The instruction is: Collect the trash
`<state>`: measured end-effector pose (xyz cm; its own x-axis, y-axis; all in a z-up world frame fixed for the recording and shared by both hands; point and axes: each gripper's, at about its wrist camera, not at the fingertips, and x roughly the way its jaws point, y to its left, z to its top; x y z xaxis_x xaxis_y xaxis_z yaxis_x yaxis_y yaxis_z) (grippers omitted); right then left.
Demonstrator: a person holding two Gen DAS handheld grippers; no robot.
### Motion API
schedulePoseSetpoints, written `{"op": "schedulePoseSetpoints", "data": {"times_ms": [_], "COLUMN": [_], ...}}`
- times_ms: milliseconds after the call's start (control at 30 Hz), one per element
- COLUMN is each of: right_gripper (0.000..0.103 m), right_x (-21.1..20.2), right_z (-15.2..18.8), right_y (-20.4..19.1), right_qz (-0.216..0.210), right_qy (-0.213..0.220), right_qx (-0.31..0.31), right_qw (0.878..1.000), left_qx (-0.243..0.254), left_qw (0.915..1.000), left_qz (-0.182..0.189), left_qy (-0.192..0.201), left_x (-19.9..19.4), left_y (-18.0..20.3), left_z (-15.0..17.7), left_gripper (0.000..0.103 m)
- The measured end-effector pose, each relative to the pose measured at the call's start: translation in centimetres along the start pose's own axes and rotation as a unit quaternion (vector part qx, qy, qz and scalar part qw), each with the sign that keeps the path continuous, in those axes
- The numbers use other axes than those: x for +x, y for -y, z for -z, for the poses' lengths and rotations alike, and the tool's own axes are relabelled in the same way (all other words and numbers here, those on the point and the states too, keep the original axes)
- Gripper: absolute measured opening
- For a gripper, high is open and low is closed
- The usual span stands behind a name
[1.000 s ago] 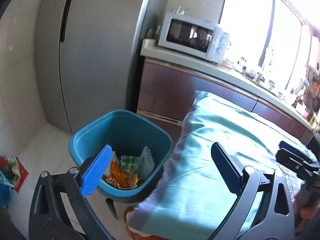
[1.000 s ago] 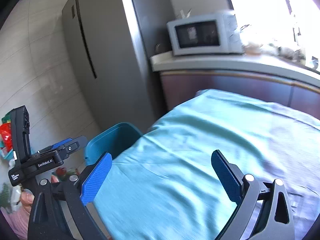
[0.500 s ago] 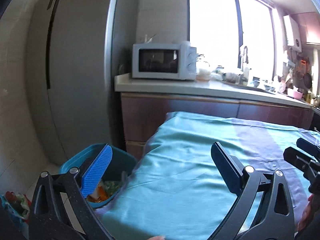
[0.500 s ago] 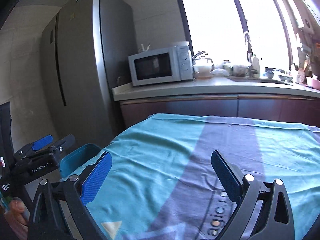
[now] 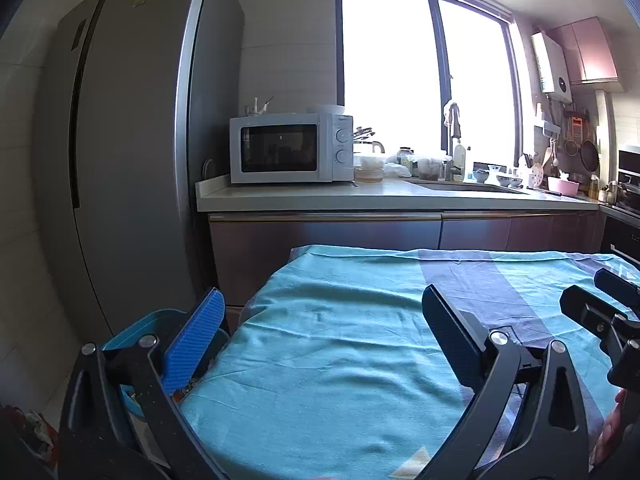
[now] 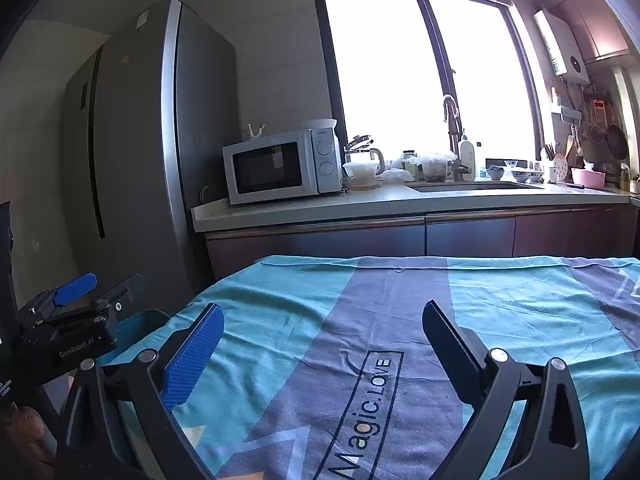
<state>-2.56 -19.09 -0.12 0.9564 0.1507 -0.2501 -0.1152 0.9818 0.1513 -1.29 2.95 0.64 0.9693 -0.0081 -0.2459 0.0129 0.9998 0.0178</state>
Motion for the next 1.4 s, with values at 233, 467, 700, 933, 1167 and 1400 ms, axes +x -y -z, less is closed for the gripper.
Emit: {"op": "schedulePoseSetpoints", "data": {"times_ms": [233,467,700,933,1167,1400], "right_gripper": [0.096,0.096,0.096,0.096,0.096,0.096], "right_x": [-0.7,-1.1,-1.3,-1.3,-1.2,-1.2], "right_z": [0.0,0.0,-0.2,-0.3,-0.4,-0.3], "right_y": [0.1,0.3,0.3,0.4,0.3,0.3], "right_qz": [0.009,0.014,0.017,0.019,0.019,0.020], "right_qy": [0.012,0.017,0.018,0.018,0.018,0.019], "right_qx": [-0.006,-0.008,-0.010,-0.011,-0.012,-0.012], "right_qw": [1.000,1.000,1.000,1.000,1.000,1.000], "left_qx": [0.008,0.008,0.012,0.009,0.008,0.008], "left_qw": [0.9999,0.9998,0.9997,0.9997,0.9997,0.9996], "left_qz": [0.000,-0.001,-0.002,-0.002,-0.002,-0.004], "left_qy": [0.012,0.015,0.021,0.023,0.024,0.026], "left_x": [-0.7,-0.8,-1.0,-0.9,-1.0,-1.1], "left_y": [0.8,1.1,1.3,1.1,1.0,0.9], "left_z": [-0.1,-0.1,0.1,0.1,0.2,0.3], "left_gripper": [0.097,0.097,0.097,0.097,0.097,0.097]}}
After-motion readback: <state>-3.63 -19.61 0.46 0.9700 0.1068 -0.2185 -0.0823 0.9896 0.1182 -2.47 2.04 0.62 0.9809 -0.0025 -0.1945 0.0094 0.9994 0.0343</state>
